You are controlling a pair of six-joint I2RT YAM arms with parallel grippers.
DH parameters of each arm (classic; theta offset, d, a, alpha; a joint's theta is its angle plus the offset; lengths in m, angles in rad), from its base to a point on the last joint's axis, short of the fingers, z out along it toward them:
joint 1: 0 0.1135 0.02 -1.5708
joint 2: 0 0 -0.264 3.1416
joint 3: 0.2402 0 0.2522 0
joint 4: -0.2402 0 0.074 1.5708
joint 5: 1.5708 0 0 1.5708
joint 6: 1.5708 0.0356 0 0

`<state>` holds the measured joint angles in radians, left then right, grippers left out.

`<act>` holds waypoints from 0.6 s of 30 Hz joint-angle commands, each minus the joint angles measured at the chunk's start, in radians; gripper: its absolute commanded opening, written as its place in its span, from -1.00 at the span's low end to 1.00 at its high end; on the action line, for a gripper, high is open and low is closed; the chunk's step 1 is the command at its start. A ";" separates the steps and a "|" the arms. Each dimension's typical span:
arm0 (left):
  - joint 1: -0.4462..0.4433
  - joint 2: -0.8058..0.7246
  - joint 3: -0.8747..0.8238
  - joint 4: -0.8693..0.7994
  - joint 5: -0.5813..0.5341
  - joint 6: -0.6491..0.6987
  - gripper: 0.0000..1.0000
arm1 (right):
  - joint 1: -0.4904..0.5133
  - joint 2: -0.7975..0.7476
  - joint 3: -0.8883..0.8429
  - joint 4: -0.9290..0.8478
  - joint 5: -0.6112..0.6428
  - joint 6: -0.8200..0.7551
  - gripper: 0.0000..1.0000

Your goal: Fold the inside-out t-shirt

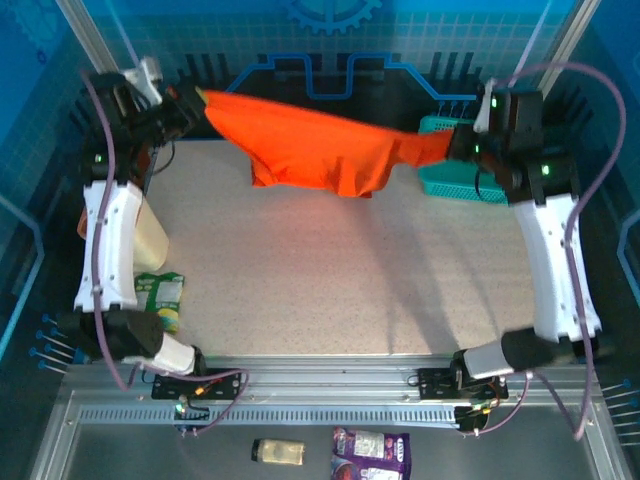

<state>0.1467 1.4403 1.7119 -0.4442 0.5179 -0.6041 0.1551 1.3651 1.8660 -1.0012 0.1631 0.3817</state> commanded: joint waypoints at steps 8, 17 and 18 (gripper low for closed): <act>-0.046 -0.141 -0.880 0.026 -0.007 -0.058 -1.00 | -0.019 -0.014 -0.643 -0.028 -0.299 0.124 -0.52; -0.061 -0.088 -0.976 -0.008 -0.102 0.007 -1.00 | 0.067 0.027 -0.691 -0.029 -0.175 0.128 -0.31; -0.062 -0.087 -0.976 -0.008 -0.104 0.010 -1.00 | 0.078 0.032 -0.706 -0.027 -0.178 0.129 -0.33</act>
<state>0.0868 1.3495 0.7258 -0.4545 0.4484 -0.6289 0.2039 1.4025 1.1740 -1.0203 -0.0257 0.4976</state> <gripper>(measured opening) 0.050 0.340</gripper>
